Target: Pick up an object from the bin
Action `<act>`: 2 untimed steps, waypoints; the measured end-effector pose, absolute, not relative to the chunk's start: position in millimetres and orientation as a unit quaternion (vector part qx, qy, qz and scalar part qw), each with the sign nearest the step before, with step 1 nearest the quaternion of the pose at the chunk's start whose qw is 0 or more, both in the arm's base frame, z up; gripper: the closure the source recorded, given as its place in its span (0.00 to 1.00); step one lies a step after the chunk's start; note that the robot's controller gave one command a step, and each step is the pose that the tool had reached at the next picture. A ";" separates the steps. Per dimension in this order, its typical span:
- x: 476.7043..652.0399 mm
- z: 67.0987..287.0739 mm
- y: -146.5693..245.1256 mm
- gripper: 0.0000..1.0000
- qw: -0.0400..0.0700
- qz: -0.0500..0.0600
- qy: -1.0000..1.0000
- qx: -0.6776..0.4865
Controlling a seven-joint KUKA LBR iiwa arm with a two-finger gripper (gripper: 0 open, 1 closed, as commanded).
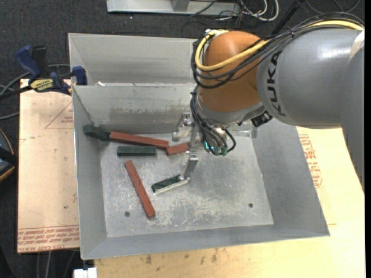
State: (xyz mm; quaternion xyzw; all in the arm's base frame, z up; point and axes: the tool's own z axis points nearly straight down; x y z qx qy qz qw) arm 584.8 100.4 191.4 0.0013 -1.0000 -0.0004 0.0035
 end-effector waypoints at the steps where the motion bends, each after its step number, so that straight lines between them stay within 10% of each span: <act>1: 586.4 196.1 99.9 0.00 0.000 -0.001 -1.000 0.000; 2: 561.5 141.2 110.2 0.00 -0.003 -0.001 -1.000 0.006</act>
Offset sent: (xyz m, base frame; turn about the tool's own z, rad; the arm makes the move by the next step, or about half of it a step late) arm -0.0436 0.0171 -0.0928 -0.0168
